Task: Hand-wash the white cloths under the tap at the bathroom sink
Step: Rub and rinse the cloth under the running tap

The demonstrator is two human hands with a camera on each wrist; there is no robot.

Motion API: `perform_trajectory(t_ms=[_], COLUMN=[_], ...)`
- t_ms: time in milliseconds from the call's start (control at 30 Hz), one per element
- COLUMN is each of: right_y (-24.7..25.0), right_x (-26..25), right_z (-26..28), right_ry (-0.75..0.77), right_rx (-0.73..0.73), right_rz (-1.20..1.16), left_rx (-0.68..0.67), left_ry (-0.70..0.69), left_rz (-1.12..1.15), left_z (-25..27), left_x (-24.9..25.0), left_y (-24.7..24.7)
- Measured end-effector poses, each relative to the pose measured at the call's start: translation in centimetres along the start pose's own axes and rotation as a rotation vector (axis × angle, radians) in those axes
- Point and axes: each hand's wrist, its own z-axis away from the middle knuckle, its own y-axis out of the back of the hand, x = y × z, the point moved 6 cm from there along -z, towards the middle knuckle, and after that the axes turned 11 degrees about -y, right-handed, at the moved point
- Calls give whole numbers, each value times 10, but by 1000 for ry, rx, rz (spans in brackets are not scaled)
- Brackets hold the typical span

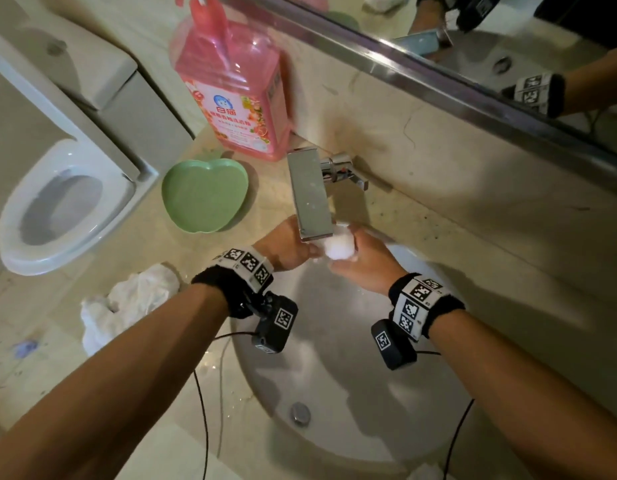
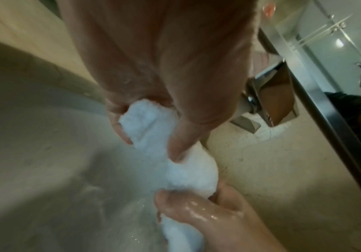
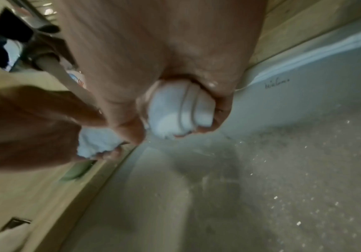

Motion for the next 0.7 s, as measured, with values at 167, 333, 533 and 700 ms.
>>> perform_trajectory(t_ms=[167, 333, 533, 700], right_y=[-26, -31, -37, -38], right_x=[-15, -41, -55, -60], right_z=[13, 16, 21, 20], right_ry=[-90, 27, 59, 66], right_rx=[-228, -95, 17, -71], right_rz=[-154, -145, -88, -58], left_rx=[60, 148, 202, 131], left_ry=[-115, -223, -64, -111], left_rz=[-79, -151, -205, -306], left_z=[23, 46, 63, 68], left_x=[-3, -2, -13, -17], left_y=[15, 25, 37, 29])
